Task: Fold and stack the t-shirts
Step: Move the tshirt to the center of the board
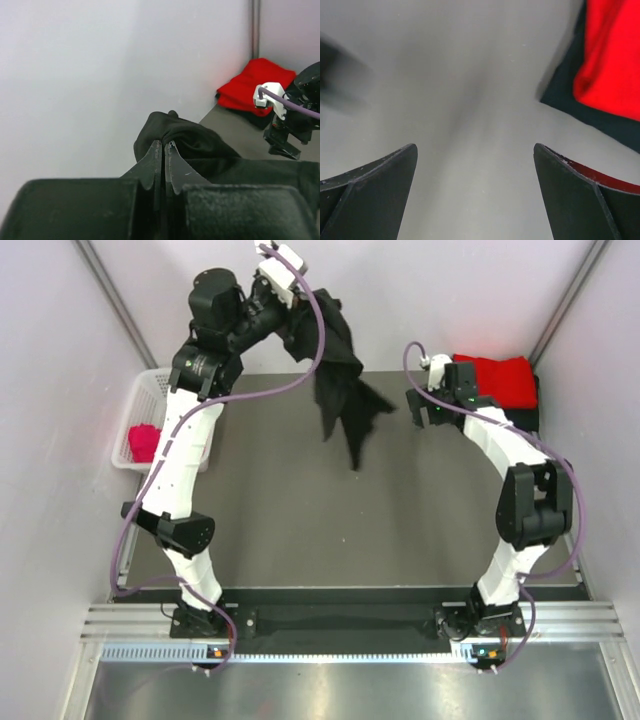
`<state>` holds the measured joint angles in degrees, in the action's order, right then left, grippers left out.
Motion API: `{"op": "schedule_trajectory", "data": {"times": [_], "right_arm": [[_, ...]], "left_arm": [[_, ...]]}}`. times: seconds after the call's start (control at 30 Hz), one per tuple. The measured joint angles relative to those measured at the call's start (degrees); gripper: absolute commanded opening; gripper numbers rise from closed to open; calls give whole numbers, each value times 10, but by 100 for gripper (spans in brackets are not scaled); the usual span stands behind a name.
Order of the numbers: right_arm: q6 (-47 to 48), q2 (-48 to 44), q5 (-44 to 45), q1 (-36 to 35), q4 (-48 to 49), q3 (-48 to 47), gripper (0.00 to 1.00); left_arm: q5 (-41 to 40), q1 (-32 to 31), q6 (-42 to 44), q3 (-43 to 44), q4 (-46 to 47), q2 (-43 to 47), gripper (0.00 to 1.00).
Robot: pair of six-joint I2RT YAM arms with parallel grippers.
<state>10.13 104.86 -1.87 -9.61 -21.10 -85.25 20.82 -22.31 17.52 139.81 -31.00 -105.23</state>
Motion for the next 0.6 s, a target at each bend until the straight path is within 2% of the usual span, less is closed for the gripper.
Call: {"op": "schedule_trajectory", "data": {"times": [0.03, 0.1, 0.23, 0.27, 0.37, 0.43, 0.5, 0.6], "right_arm": [[4, -11, -4, 6, 0, 6, 100], [9, -33, -16, 19, -3, 15, 100], [14, -68, -43, 65, -12, 24, 100], [15, -75, -47, 75, -14, 26, 100], [36, -97, -66, 103, -24, 31, 100], [82, -116, -99, 109, -45, 31, 100], [139, -140, -125, 87, -76, 31, 97], [237, -168, -143, -17, -107, 39, 94]], "left_arm": [[3, -5, -3, -7, 5, 1, 16], [8, -12, -13, -57, 27, 13, 30], [27, -17, -66, -170, 38, 6, 33], [31, -17, -79, -183, 40, -8, 40], [35, -17, -122, -220, 36, -67, 43], [11, -17, -137, -237, 25, -99, 43], [-25, -15, -145, -249, 14, -114, 44], [-73, 1, -144, -252, 7, -112, 45]]}}
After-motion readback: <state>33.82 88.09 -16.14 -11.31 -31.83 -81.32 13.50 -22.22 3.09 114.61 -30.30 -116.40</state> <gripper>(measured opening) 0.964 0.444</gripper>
